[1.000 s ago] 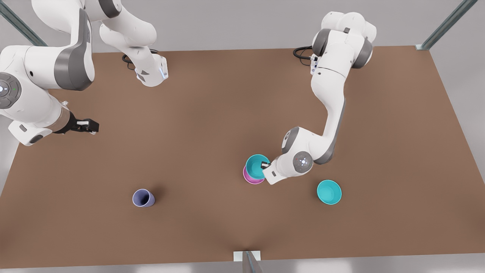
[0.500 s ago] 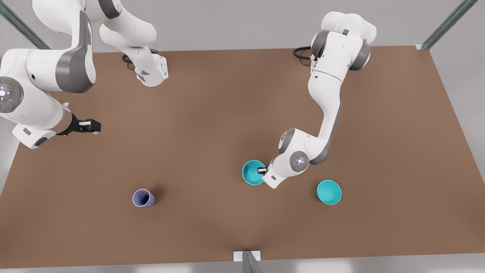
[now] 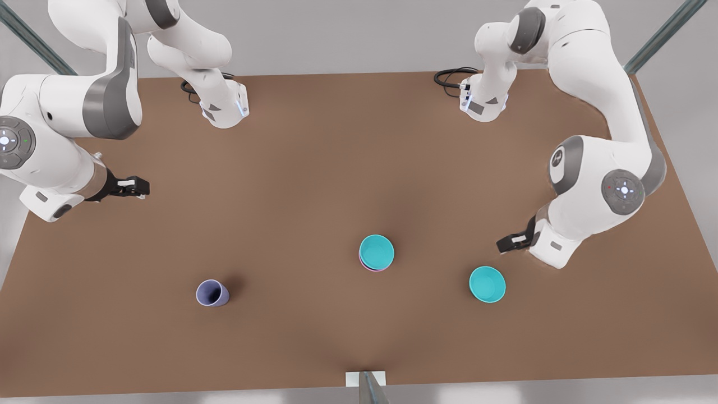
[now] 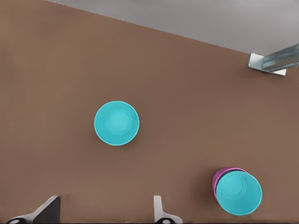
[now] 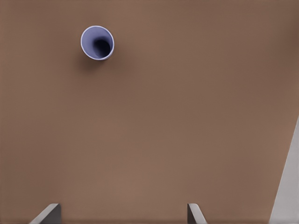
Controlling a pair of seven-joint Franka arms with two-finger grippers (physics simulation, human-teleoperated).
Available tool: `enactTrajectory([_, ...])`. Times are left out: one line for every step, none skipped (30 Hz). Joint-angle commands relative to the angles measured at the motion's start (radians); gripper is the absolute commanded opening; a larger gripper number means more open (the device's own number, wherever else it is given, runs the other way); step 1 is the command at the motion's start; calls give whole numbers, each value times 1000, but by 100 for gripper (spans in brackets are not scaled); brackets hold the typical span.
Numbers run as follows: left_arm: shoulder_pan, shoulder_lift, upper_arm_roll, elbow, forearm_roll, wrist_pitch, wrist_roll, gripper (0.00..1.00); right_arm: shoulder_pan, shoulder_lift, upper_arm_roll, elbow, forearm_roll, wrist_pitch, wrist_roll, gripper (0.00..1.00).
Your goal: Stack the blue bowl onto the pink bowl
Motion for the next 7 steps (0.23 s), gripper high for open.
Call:
enactTrajectory([0,-100,19,-13,88,-374,237,100,1,-1,0,0,7,-1,-18,100])
enactTrajectory([2,-137,29,-34,86,-374,237,100,1,-1,0,0,7,-1,-18,100])
enactTrajectory([0,-140,29,-36,85,-374,237,100,1,-1,0,0,7,-1,-18,100])
enactTrajectory([-1,-138,30,-38,85,-374,237,100,1,-1,0,0,7,-1,-18,100])
enactTrajectory([-3,-140,30,-36,83,-374,237,100,1,-1,0,0,7,-1,-16,100])
enactTrajectory([-3,-140,32,-38,83,-376,237,100,1,-1,0,0,7,-2,-16,100])
enactTrajectory([-3,-140,32,-38,83,-376,237,100,4,-1,0,0,5,-4,-16,100])
